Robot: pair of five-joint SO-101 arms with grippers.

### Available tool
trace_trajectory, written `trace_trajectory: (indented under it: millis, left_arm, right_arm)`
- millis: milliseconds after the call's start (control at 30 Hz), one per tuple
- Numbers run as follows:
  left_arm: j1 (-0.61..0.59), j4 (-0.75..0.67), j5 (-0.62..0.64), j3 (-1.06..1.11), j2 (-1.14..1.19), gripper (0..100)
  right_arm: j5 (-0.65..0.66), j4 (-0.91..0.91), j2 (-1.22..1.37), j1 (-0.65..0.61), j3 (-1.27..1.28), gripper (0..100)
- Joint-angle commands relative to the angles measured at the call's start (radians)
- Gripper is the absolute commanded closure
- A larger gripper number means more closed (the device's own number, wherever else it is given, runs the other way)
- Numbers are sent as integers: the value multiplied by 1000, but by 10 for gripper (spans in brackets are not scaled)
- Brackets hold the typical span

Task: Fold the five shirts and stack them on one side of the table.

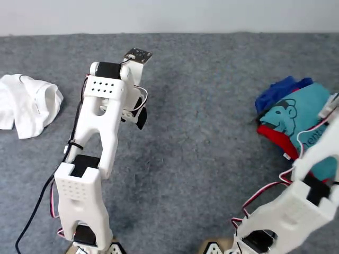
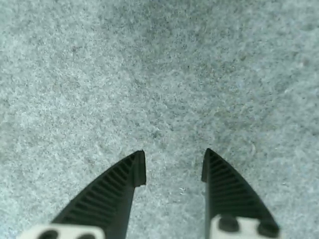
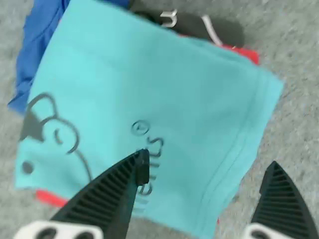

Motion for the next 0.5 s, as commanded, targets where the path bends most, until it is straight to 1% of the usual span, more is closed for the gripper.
trace_trajectory:
  millis: [0, 133, 267, 467]
  left_arm:
    - [-6, 20, 5, -2, -55, 809]
    - [-5, 20, 5, -2, -55, 809]
    - [-5, 20, 5, -1, -55, 809]
    - [-5, 17, 2, 50, -55, 809]
  right_arm:
    - [-5, -96, 45, 35, -3, 645]
    - [-5, -259, 145, 48, -3, 645]
    - [-5, -364, 222, 41, -6, 645]
    - [0, -378, 236, 45, -9, 645]
